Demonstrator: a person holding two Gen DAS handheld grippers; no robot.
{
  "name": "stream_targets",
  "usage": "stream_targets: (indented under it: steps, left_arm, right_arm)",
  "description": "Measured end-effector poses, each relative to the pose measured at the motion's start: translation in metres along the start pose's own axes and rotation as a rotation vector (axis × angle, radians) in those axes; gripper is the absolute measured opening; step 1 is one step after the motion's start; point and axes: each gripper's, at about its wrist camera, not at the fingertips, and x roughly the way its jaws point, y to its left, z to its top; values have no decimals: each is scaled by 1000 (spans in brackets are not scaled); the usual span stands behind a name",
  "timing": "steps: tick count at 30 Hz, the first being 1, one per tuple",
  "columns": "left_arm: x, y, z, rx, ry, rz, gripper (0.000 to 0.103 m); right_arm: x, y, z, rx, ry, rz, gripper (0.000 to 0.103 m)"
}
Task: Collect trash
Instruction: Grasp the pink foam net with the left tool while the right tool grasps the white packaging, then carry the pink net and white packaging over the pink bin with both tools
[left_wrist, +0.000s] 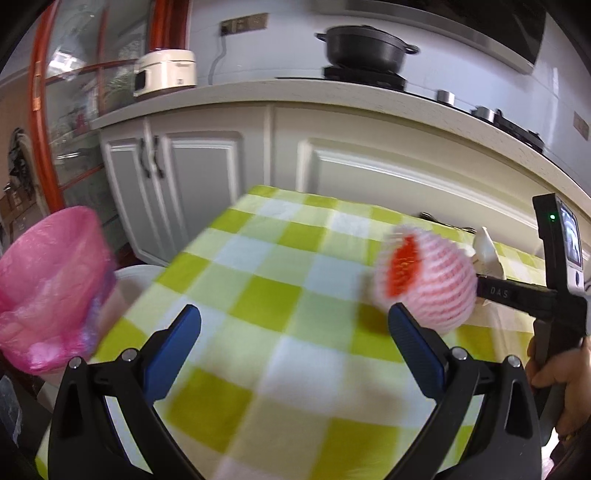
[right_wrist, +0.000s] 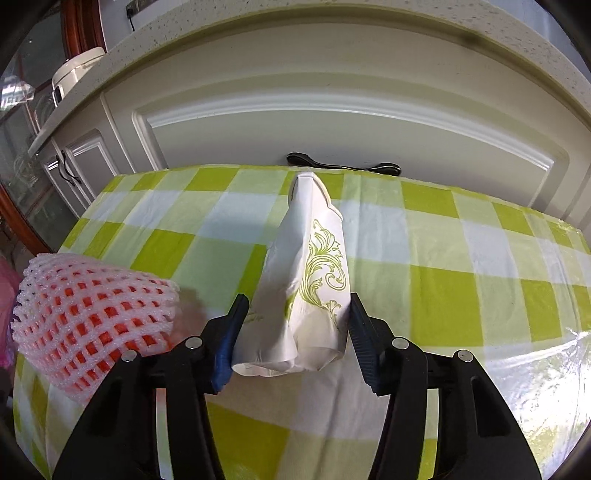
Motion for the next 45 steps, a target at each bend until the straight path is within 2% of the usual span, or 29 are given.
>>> stream_targets:
  steps: [5, 10, 15, 16, 17, 19, 23, 26, 32, 45]
  left_arm:
    - [10, -44, 5, 30, 22, -66, 98]
    - [26, -70, 16, 52, 36, -67, 98]
    - [62, -84, 14, 83, 106, -78, 98]
    - [67, -86, 12, 88, 122, -90, 94]
    - [71, -87, 10, 93, 137, -104, 81]
    - [77, -92, 4, 112, 166, -137, 67]
    - [66, -98, 0, 156, 129, -130, 45]
    - [58, -93, 0, 143, 117, -128, 37]
    - [23, -79, -4, 122, 74, -100, 37]
    - [-67, -31, -45, 81, 15, -74, 37]
  right_arm:
    - [-18, -15, -7, -16, -11, 34, 51]
    - [-39, -37, -7, -12, -55, 38, 51]
    - [-38, -43, -7, -27, -61, 51, 51]
    - [-36, -44, -8, -22, -59, 57, 51]
    - [-35, -45, -10, -18, -56, 61, 51]
    - [-33, -47, -12, -10, -53, 64, 51]
    - [-30, -46, -16, -7, -45, 74, 51]
    - [-34, -43, -19, -8, -50, 88, 51]
    - [-57, -29, -33, -42, -62, 113, 51]
    - [-129, 14, -84, -151, -95, 149, 51]
